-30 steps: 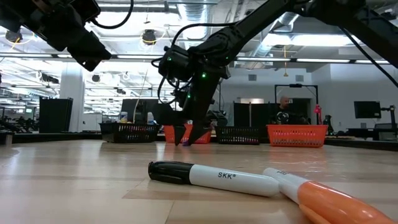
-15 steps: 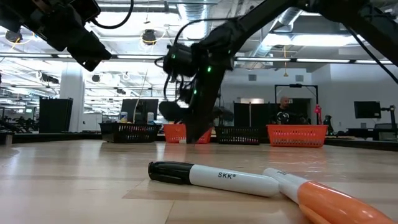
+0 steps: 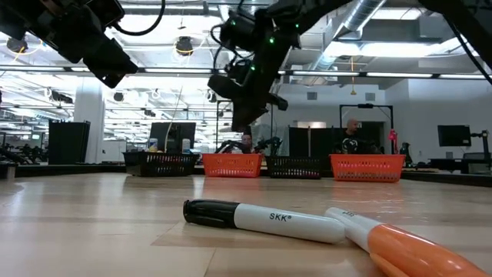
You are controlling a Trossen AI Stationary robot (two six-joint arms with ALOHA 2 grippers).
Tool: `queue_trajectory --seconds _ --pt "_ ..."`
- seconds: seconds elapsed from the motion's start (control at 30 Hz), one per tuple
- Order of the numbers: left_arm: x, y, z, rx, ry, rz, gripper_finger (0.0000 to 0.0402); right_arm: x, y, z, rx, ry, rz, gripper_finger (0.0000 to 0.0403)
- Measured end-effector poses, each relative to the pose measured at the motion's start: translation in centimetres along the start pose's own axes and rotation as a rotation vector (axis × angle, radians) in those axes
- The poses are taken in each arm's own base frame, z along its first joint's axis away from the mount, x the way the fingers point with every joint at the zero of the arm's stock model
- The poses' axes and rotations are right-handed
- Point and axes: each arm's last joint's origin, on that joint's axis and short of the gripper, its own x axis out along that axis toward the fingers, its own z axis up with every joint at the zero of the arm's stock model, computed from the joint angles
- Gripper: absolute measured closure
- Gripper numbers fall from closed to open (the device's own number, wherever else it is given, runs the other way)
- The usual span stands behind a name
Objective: Pick & Place Markers
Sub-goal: Put the small purple highlighter into the left orange bin, then put the small black highlighter into the left orange bin
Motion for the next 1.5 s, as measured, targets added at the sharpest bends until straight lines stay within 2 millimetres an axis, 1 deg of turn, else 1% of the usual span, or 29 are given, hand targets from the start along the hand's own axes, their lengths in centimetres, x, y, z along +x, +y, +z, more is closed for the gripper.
queue_trajectory --seconds 0.2,0.3,0.4,0.5,0.67,0.77,0.87,0.9,0.97,1.03,1.2,1.27,1.33,1.43,1.5 --pt "0.0 0.0 0.0 -0.019 0.0 0.0 0.0303 0.9 -4.4 2.0 -0.053 0.054 0.048 0.0347" --pt "0.0 0.0 0.0 -0.022 0.0 0.0 0.0303 1.2 -6.5 3.0 -0.082 0.055 0.049 0.0347" --pt "0.0 0.0 0.0 -0.026 0.0 0.0 0.0303 1.1 -8.2 4.2 -0.094 0.044 0.096 0.0354" --pt "0.0 0.0 0.0 -0.026 -0.001 0.0 0.0303 0.9 -9.2 5.1 -0.119 0.022 0.125 0.0357" --pt "0.0 0.0 0.1 -0.026 -0.014 -0.003 0.0303 1.0 -10.2 5.6 -0.145 0.013 0.164 0.0345" --pt "0.0 0.0 0.2 -0.026 -0.02 -0.004 0.0303 1.5 -10.2 5.9 -0.176 -0.013 0.169 0.0331" --pt "0.0 0.0 0.3 -0.026 -0.026 -0.004 0.0303 2.1 -10.1 5.7 -0.223 -0.012 0.17 0.0314" --pt "0.0 0.0 0.3 -0.026 -0.028 -0.005 0.0303 2.5 -9.9 5.8 -0.238 -0.031 0.172 0.0307" --pt "0.0 -0.1 0.4 -0.027 -0.038 -0.007 0.0303 3.0 -10.0 5.4 -0.249 -0.001 0.168 0.0292" --pt "0.1 0.0 0.4 -0.028 -0.043 -0.004 0.0303 3.5 -10.0 5.4 -0.255 -0.007 0.166 0.0273" --pt "0.4 0.0 0.4 -0.046 -0.043 0.029 0.0303 3.4 -10.2 5.2 -0.252 0.033 0.158 0.0225" --pt "0.7 0.2 0.2 -0.066 -0.028 0.067 0.0303 2.7 -9.8 5.2 -0.228 0.028 0.166 0.0213" --pt "1.3 0.3 -0.1 -0.075 0.003 0.113 0.0303 1.3 -9.0 5.1 -0.24 0.043 0.203 0.0204" --pt "2.6 0.2 -0.9 -0.081 0.072 0.152 0.0303 -1.0 -7.0 4.6 -0.302 0.063 0.284 0.0195" --pt "3.5 -0.1 -1.3 -0.07 0.1 0.142 0.0303 -2.8 -5.1 3.7 -0.351 0.087 0.299 0.0192"
